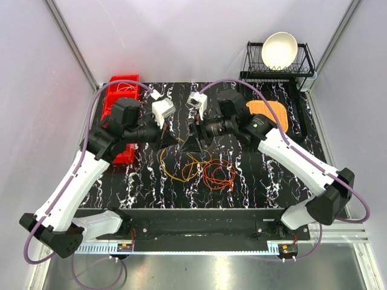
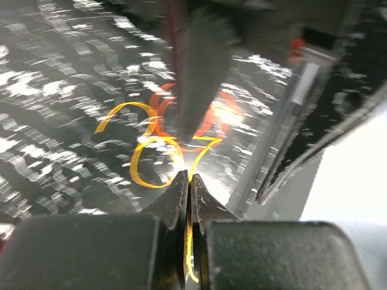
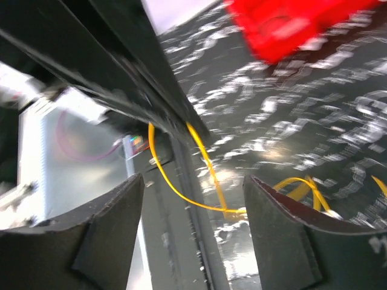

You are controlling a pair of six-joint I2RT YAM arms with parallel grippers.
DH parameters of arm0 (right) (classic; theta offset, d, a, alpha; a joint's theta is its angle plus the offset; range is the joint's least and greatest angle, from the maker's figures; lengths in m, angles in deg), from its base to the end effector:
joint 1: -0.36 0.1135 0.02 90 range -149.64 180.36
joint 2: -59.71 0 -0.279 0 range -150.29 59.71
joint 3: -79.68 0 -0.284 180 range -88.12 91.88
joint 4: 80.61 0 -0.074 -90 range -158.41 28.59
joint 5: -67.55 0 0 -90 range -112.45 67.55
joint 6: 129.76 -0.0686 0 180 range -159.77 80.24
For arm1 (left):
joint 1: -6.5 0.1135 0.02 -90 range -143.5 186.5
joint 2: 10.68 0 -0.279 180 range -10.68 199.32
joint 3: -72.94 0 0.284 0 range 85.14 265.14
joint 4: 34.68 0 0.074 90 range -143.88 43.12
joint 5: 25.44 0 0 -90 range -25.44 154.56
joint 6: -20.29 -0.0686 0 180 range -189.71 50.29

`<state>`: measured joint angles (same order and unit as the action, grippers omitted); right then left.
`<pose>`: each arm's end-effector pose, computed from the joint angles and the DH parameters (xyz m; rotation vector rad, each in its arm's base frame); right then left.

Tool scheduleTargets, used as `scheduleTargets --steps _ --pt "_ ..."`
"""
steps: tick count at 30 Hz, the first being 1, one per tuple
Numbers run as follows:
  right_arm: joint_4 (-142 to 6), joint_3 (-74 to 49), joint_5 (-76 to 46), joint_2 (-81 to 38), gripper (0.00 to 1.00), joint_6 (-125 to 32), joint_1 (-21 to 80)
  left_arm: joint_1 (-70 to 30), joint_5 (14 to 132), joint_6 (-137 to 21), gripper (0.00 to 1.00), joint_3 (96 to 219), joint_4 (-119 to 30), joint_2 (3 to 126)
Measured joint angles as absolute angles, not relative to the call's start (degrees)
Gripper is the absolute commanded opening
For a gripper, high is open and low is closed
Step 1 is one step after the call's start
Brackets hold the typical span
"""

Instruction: Untangle the cables

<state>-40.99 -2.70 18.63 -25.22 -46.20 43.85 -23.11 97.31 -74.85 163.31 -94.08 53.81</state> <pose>0.2479 0.2973 0.3969 -1.1250 1.8378 1.2572 0.2122 -0.1633 0.4165 0.9646 1.9480 -0.8610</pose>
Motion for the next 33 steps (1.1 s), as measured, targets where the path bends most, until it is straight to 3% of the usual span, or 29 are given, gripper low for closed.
scheduleTargets --steps 8,15,24,33 --pt "-45.0 -10.7 -4.0 -19.8 0.81 -51.3 43.8 -22.3 77.5 -70.6 0.0 165.7 -89.6 53.5" --pt "-48.1 -21.3 -18.9 -14.5 0.82 -55.7 43.8 -18.3 63.8 -68.5 0.0 179.9 -87.6 56.2" --pt "-53.9 -32.6 -23.3 -13.7 0.8 -60.7 43.8 -11.9 56.8 -68.2 0.0 198.8 -84.4 64.7" --pt "-60.1 -42.0 -23.4 -16.0 0.79 -63.2 43.8 -1.4 56.4 -66.3 0.0 205.7 -84.3 70.2"
